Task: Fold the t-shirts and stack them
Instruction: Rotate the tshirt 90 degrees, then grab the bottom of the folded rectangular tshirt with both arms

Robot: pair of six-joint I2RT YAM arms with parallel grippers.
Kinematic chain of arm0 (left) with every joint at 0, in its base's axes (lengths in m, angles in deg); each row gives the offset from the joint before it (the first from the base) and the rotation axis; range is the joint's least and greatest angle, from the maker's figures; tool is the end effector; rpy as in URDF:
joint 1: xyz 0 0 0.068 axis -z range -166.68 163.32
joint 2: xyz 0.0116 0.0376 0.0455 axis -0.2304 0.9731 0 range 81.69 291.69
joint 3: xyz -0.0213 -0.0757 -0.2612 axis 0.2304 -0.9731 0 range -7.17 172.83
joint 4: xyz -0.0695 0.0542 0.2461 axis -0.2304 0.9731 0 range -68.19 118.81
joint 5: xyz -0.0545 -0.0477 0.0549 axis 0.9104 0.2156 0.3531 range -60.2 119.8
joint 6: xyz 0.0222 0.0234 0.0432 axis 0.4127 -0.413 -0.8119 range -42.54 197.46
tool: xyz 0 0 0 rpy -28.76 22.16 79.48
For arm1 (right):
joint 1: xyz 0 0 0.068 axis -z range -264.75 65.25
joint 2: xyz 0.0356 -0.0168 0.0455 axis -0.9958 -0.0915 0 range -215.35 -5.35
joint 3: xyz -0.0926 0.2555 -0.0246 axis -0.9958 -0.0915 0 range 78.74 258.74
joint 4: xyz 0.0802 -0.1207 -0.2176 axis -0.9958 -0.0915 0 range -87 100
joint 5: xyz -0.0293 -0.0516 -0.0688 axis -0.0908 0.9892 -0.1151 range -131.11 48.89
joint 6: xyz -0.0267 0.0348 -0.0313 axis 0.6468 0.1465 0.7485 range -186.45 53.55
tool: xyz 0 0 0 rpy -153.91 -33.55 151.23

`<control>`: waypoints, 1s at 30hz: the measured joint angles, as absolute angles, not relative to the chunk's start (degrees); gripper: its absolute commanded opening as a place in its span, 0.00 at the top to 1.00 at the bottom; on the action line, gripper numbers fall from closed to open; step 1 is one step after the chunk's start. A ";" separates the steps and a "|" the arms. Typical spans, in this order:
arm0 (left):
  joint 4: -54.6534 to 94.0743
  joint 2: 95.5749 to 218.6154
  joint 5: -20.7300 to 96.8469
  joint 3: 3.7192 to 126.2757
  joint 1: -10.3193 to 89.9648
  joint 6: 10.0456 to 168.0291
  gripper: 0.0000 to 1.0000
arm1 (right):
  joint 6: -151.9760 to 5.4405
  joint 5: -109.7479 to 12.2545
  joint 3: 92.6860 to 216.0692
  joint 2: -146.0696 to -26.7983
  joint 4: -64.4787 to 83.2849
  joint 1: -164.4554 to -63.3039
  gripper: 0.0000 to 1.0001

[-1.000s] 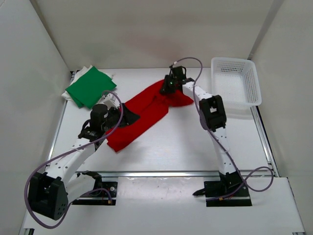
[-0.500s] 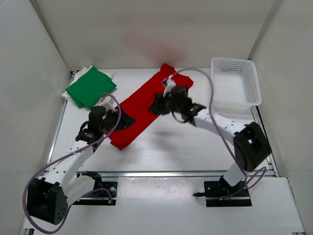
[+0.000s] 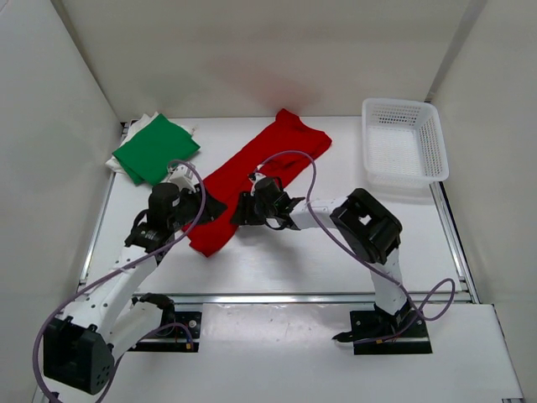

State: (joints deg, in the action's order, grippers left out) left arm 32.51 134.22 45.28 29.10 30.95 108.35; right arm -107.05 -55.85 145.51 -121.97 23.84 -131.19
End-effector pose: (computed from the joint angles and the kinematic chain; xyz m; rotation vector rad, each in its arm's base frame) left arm 0.1952 -0.0720 0.2630 -0.0689 2.1183 -0.7940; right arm 0.2896 0.3177 0.1373 -0.2811 2.3976 1.0709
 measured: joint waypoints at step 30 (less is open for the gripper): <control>39.62 148.17 33.55 24.68 50.43 105.31 0.27 | -102.92 -58.56 95.61 -63.42 5.40 -112.72 0.57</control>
